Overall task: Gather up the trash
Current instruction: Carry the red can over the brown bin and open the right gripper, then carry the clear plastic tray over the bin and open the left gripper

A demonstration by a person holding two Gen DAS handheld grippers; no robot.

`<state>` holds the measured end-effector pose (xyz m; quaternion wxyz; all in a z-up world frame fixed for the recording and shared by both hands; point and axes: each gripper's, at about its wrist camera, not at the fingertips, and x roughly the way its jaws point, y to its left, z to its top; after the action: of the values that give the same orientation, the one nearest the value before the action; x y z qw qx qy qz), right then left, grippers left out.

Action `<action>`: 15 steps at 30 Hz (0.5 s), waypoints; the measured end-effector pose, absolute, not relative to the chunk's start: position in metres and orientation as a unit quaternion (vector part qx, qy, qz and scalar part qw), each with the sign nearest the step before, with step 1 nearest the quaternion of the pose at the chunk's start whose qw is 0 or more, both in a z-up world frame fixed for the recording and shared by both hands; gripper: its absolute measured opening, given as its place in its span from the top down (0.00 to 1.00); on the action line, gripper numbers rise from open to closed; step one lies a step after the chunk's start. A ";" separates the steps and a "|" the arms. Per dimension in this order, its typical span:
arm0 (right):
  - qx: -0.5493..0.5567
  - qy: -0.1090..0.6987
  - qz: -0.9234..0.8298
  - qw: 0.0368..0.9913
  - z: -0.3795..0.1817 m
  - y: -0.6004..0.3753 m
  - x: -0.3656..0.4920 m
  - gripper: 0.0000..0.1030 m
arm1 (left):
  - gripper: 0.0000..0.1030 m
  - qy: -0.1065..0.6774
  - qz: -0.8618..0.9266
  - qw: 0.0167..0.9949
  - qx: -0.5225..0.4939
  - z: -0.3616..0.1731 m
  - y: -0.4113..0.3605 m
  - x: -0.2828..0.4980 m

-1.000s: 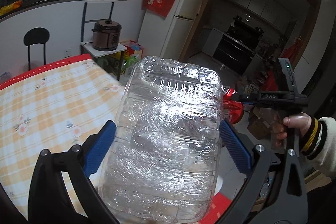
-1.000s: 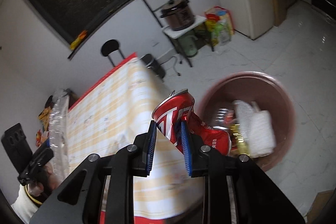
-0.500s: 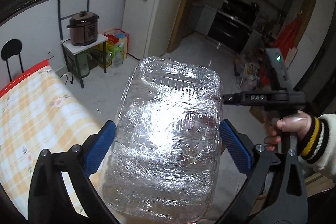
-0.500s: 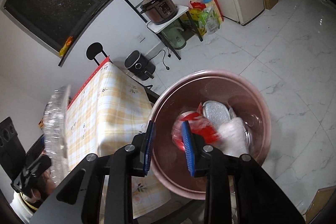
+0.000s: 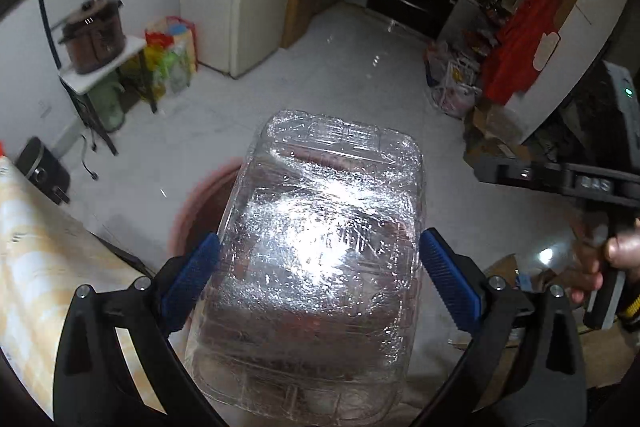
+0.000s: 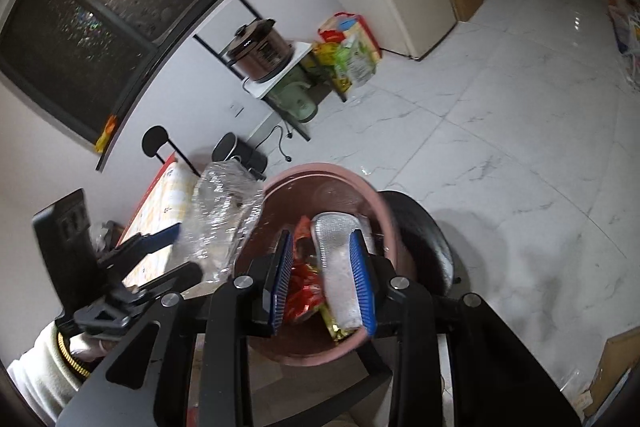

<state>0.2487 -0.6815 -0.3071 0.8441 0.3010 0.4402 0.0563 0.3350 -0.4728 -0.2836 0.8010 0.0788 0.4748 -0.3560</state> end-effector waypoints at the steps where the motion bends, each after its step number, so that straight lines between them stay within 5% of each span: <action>1: 0.302 0.441 0.055 0.844 -0.308 -0.685 0.247 0.68 | 0.05 0.474 -0.358 0.800 0.083 -0.287 -0.478 0.336; 5: 0.301 0.446 0.058 0.841 -0.310 -0.687 0.250 0.59 | 0.05 0.464 -0.370 0.796 0.119 -0.294 -0.492 0.328; 9: 0.311 0.449 0.083 0.834 -0.308 -0.678 0.263 0.39 | 0.05 0.450 -0.372 0.799 0.145 -0.294 -0.496 0.324; 15: 0.348 0.462 0.119 0.807 -0.313 -0.656 0.285 0.35 | 0.05 0.439 -0.371 0.807 0.134 -0.289 -0.484 0.319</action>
<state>0.2846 -0.6560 -0.3130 0.8071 0.3479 0.4619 0.1191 0.3185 -0.4840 -0.2894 0.8072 0.1340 0.4393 -0.3709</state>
